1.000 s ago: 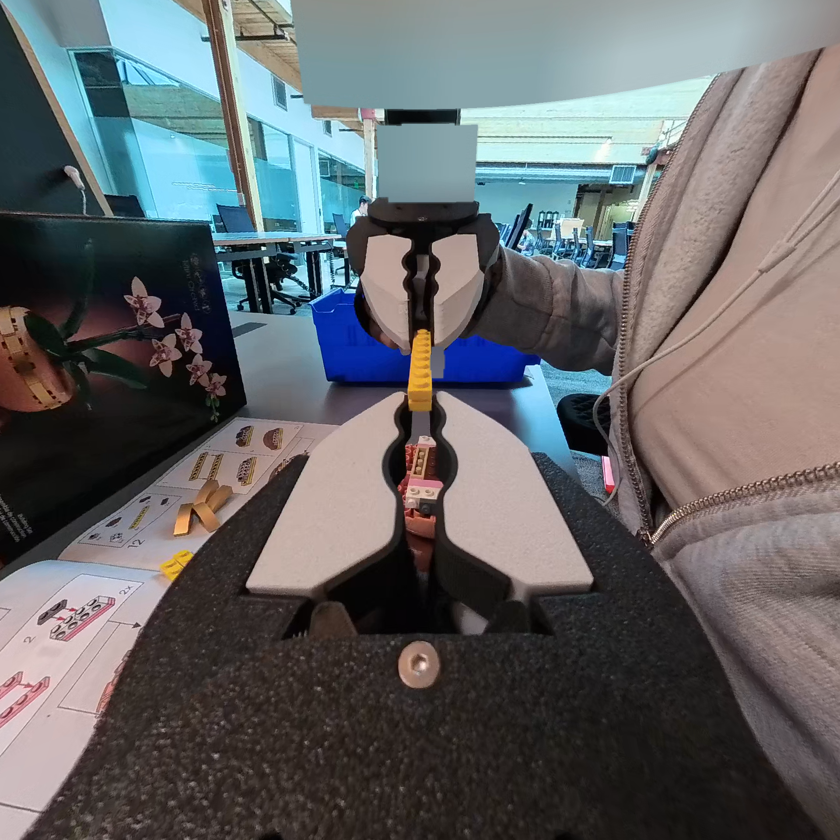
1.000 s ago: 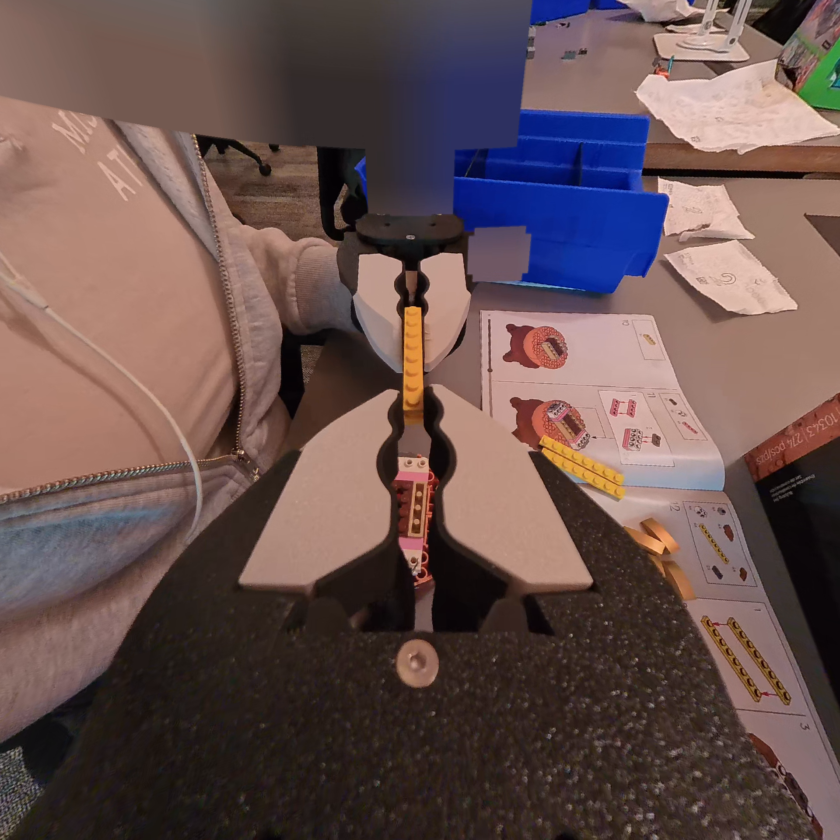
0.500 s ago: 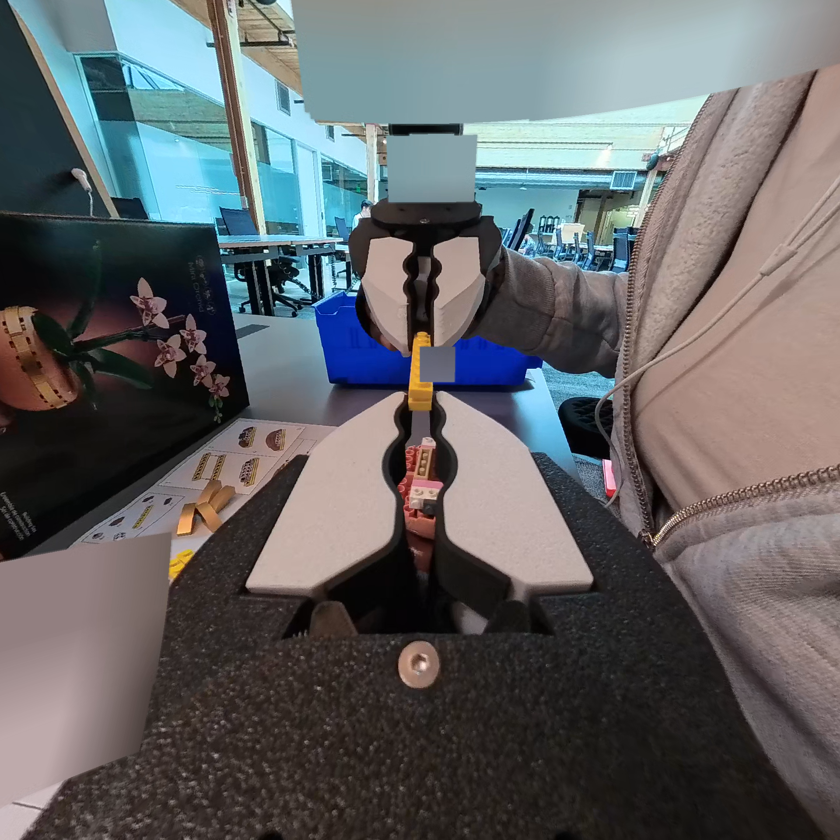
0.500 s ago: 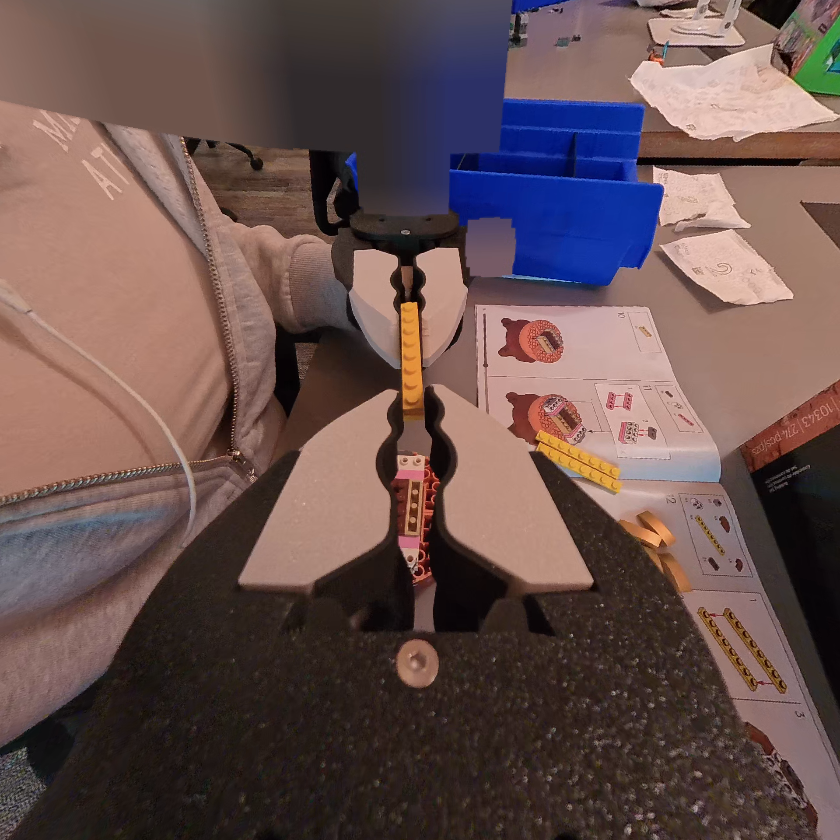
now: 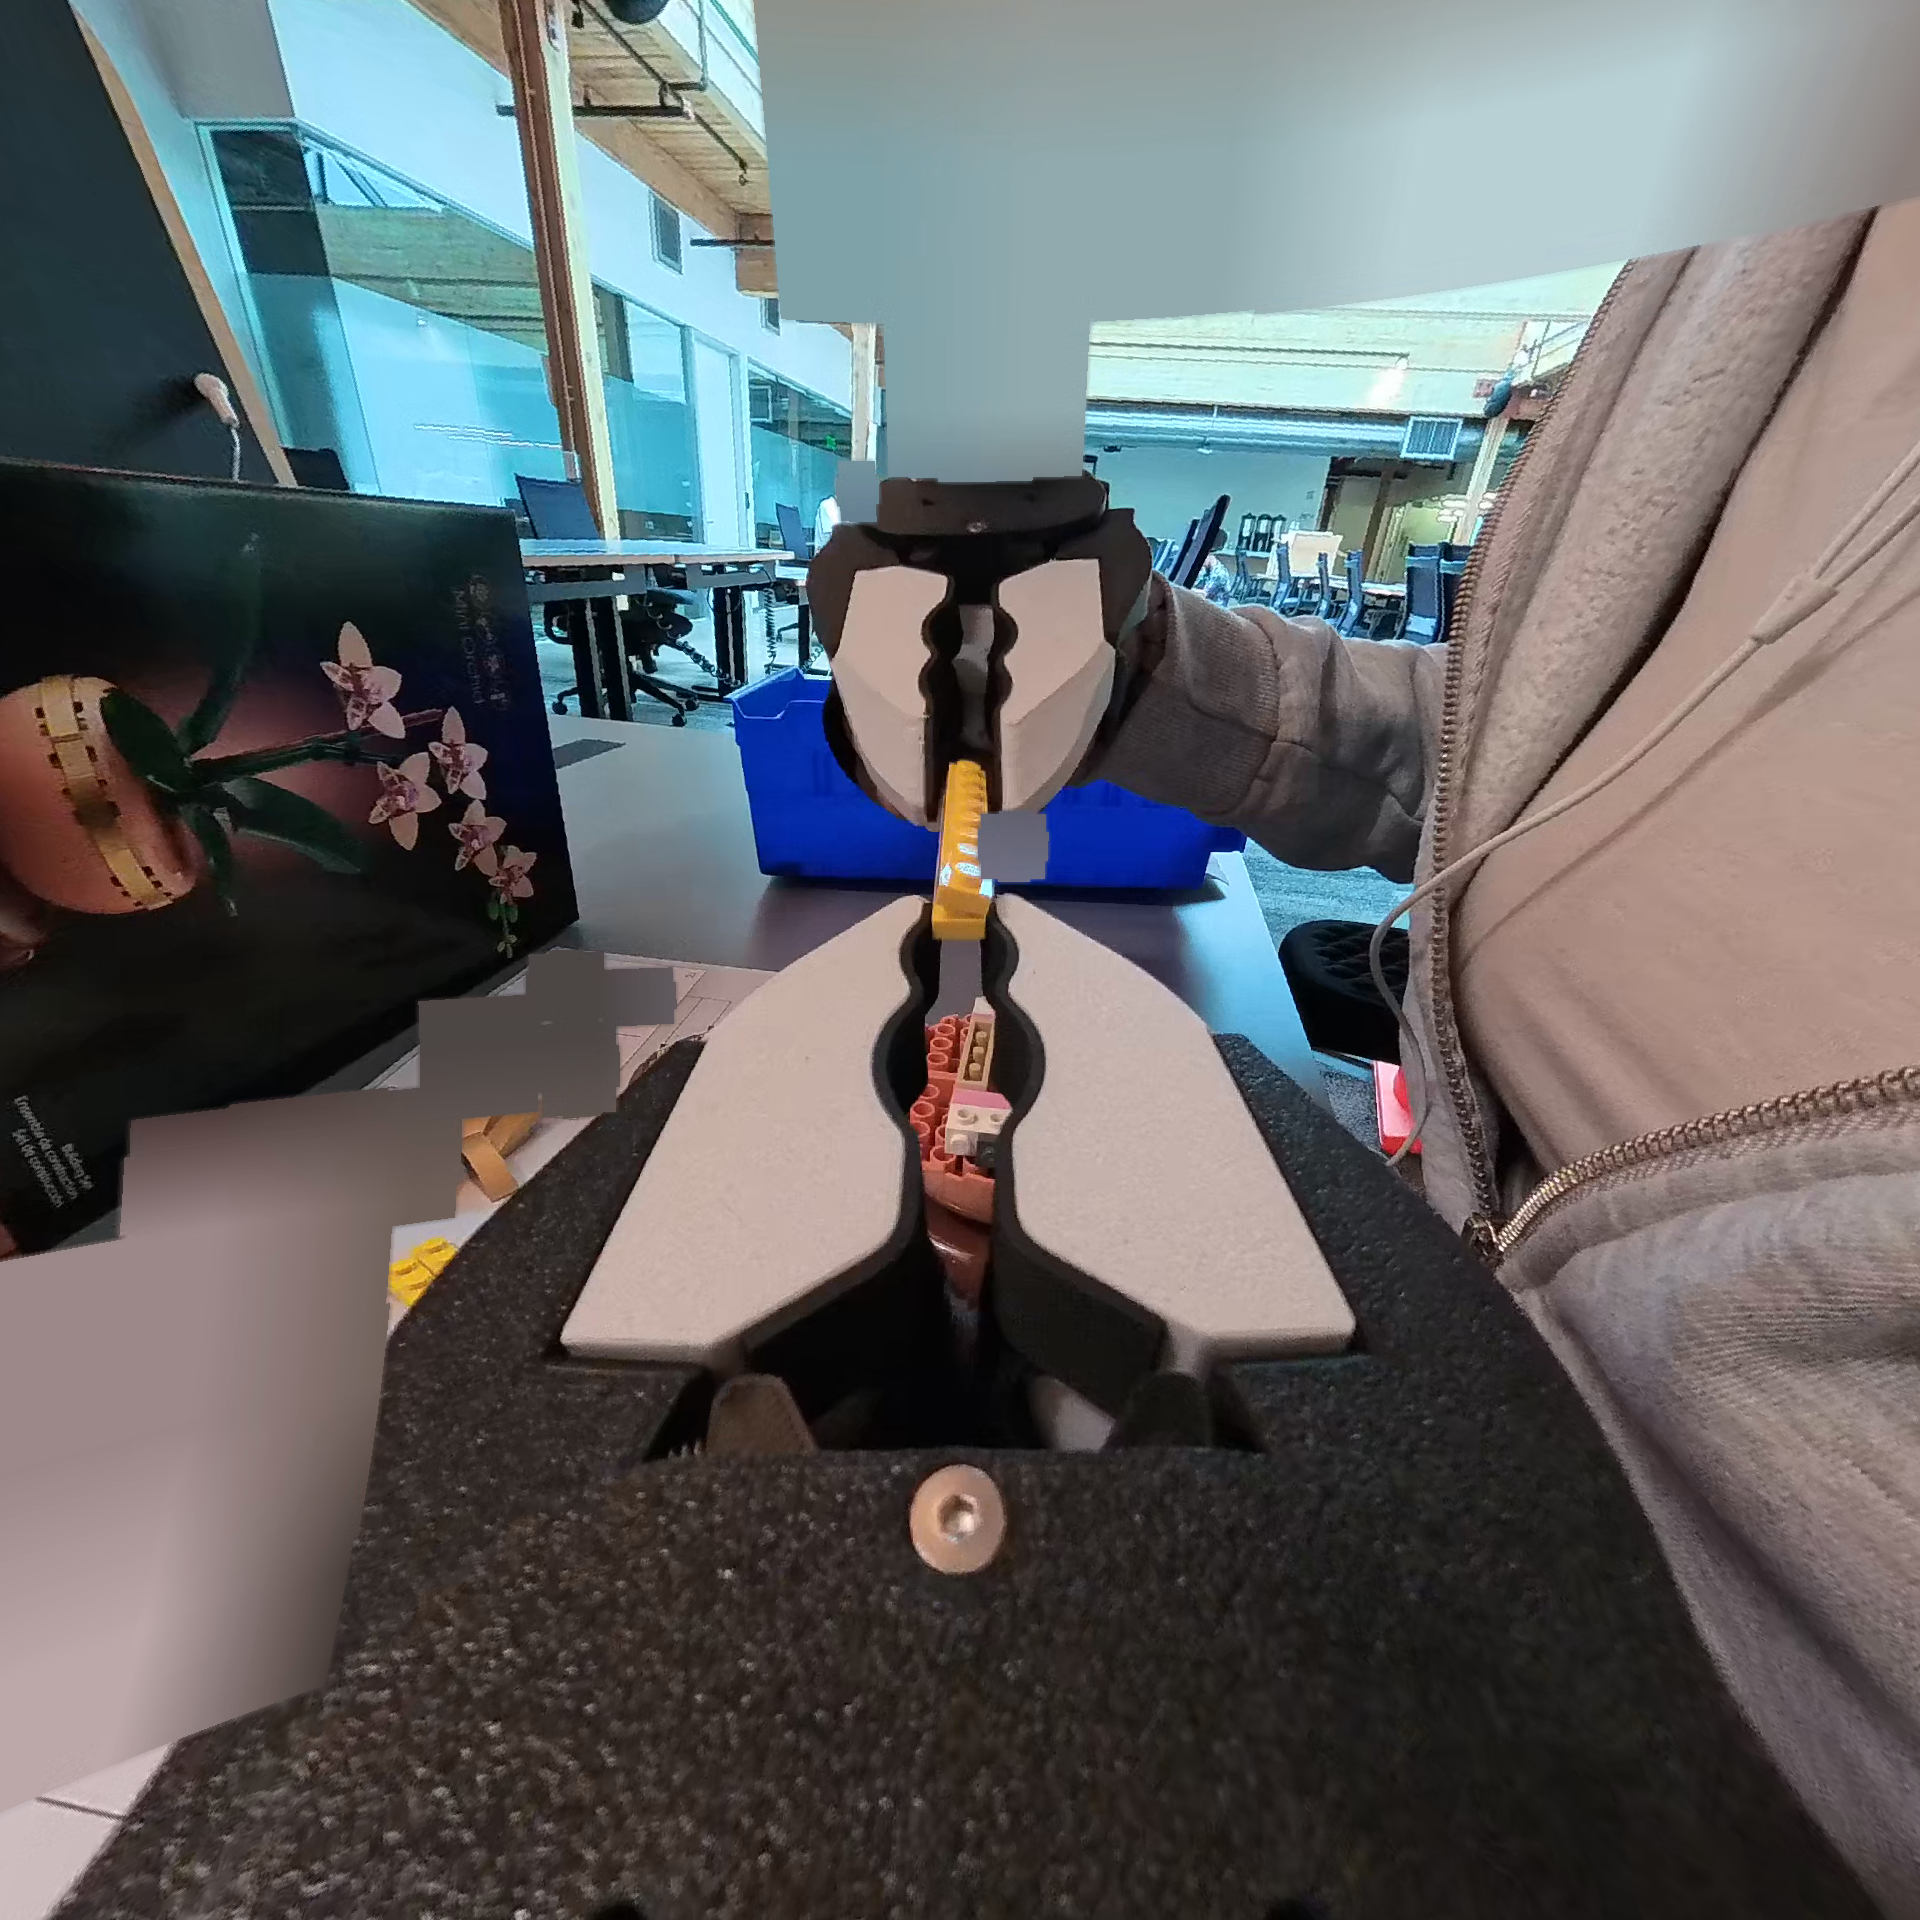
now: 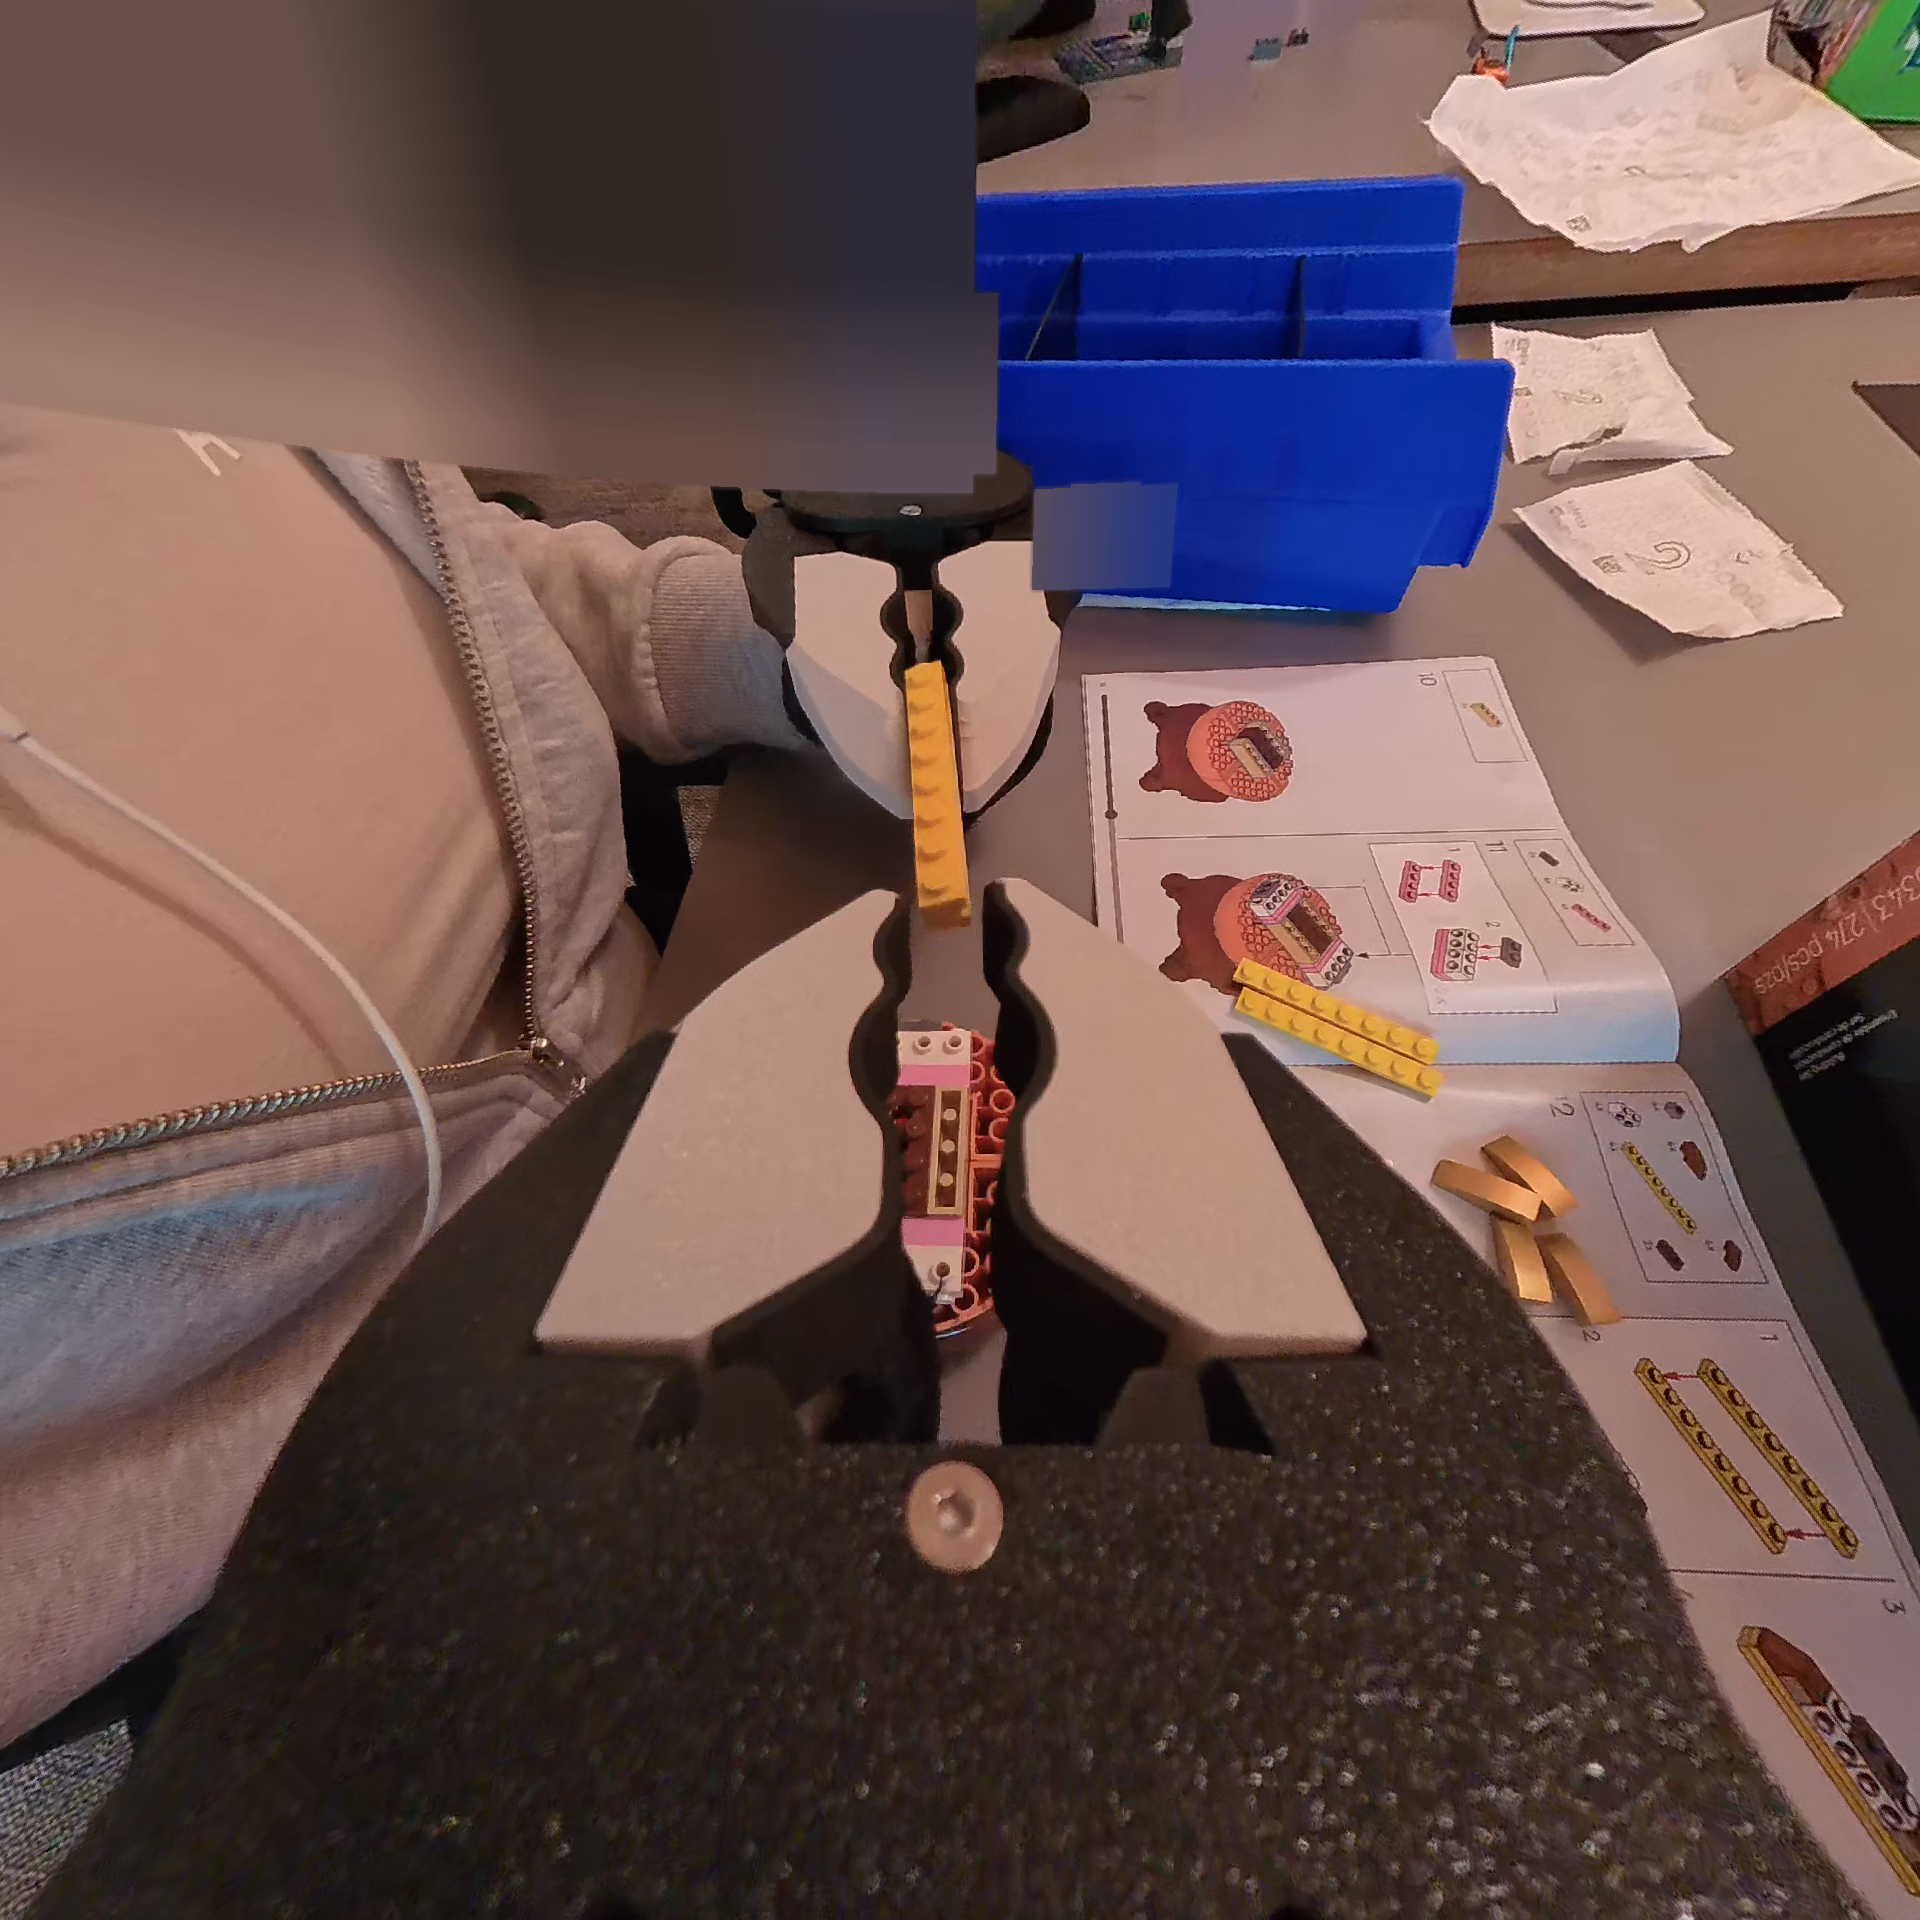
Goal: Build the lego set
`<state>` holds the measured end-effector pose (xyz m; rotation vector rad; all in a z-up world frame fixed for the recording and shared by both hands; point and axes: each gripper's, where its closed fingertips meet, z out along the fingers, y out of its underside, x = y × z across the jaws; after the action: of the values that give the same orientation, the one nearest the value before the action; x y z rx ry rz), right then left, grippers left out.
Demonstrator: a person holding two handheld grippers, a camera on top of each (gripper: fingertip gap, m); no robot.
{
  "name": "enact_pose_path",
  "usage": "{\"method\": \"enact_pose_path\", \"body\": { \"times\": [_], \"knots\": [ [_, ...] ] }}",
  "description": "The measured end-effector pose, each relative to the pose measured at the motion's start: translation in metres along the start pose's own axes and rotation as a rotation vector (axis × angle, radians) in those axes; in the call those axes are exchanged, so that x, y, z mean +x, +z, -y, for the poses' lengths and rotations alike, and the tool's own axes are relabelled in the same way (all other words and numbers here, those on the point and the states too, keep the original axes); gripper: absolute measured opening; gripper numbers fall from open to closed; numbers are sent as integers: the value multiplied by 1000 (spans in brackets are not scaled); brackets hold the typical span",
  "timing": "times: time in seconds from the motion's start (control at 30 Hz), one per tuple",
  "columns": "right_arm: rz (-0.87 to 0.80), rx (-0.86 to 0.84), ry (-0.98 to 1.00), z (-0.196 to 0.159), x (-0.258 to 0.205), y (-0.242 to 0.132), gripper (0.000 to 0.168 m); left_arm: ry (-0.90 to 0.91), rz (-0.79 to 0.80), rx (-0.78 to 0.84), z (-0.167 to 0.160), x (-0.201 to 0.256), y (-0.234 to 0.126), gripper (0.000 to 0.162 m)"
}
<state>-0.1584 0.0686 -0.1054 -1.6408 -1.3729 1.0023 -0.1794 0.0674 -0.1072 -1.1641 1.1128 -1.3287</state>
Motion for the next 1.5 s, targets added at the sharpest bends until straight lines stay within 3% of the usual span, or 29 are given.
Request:
{"method": "enact_pose_path", "body": {
  "times": [0.13,0.23,0.5,0.7,0.9,1.07,1.5],
  "knots": [
    [-38,-6,7,-1,5,-2,18,-17,0,-5,0,-1,0,6],
    [-61,25,-13,6,7,-8,31,-44,-12,-21,6,-2,-1,6],
    [-166,210,-280,45,6,-28,39,-105,-37,-37,48,-12,-1,7],
    [-413,341,-698,83,10,-53,34,-171,-52,-30,73,-16,1,6],
    [-424,333,-966,100,-5,-50,37,-198,-85,-32,93,-9,3,6],
    [-469,228,-1092,103,1,-38,35,-225,-114,-15,104,-3,4,6],
    [-521,242,-1185,115,-1,-34,13,-255,-118,-14,106,-2,2,6]
  ]
}}
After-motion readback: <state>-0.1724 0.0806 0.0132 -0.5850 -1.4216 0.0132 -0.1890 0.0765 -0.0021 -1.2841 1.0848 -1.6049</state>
